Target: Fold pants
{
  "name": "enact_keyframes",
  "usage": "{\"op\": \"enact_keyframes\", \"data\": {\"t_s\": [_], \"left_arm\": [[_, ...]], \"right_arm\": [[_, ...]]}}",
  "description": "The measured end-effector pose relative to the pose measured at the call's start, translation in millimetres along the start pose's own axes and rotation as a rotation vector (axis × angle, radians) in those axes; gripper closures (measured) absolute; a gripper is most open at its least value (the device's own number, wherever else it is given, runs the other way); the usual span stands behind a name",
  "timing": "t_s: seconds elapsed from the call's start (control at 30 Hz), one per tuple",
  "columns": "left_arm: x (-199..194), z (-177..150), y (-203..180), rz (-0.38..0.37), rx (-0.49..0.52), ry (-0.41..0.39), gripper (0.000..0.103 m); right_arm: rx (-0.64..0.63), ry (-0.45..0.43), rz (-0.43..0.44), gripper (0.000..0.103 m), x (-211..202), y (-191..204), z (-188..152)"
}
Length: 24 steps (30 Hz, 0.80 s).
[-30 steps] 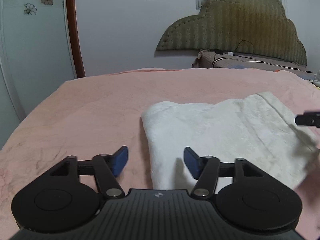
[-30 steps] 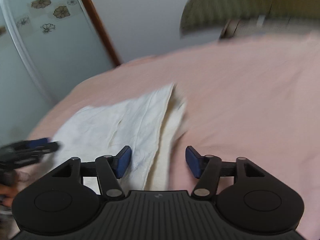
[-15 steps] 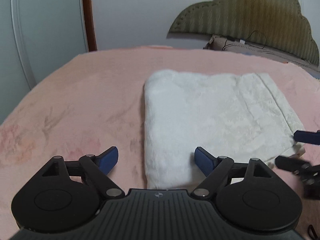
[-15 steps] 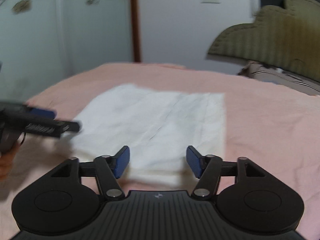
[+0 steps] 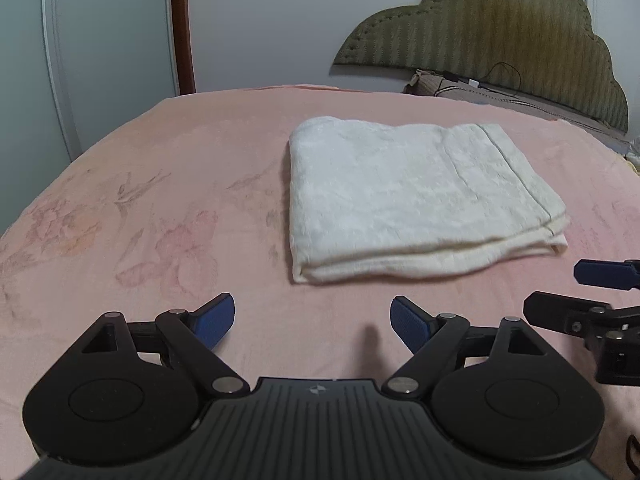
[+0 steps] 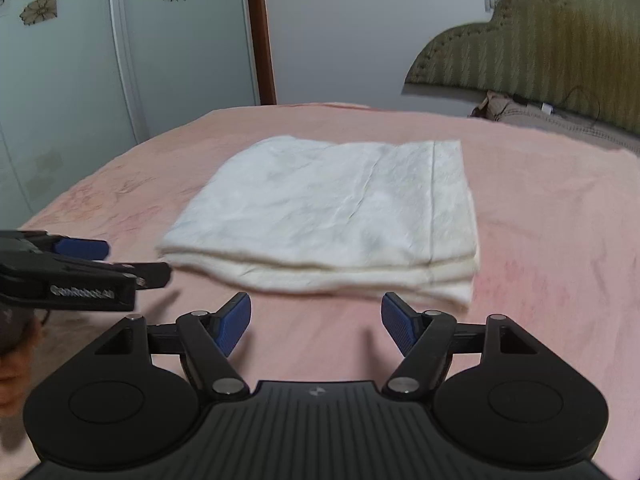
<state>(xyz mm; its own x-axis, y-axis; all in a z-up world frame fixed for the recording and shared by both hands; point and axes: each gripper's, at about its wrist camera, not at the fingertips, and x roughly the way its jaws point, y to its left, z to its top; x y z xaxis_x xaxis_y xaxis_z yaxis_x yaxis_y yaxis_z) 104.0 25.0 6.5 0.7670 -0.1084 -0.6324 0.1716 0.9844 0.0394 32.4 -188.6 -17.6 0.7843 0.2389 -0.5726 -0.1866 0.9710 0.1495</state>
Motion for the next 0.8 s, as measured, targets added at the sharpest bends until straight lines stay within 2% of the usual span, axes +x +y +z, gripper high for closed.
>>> {"op": "enact_keyframes", "data": {"t_s": [0.03, 0.23, 0.3, 0.4, 0.8], "left_arm": [[0, -3, 0, -0.001, 0.005, 0.004, 0.015], [-2, -19, 4, 0.003, -0.004, 0.027, 0.015], [0, -25, 6, 0.009, -0.007, 0.027, 0.011], [6, -34, 6, 0.037, 0.001, 0.010, 0.000], [8, -39, 13, 0.025, -0.024, -0.004, 0.000]], "right_arm": [[0.014, 0.002, 0.006, 0.020, -7, 4, -4], [0.052, -0.013, 0.033, 0.016, -37, 21, -10], [0.075, -0.017, 0.046, 0.013, -46, 24, -11], [0.111, -0.013, 0.073, 0.013, -54, 27, -13], [0.233, -0.009, 0.083, 0.012, -52, 28, -21]]}}
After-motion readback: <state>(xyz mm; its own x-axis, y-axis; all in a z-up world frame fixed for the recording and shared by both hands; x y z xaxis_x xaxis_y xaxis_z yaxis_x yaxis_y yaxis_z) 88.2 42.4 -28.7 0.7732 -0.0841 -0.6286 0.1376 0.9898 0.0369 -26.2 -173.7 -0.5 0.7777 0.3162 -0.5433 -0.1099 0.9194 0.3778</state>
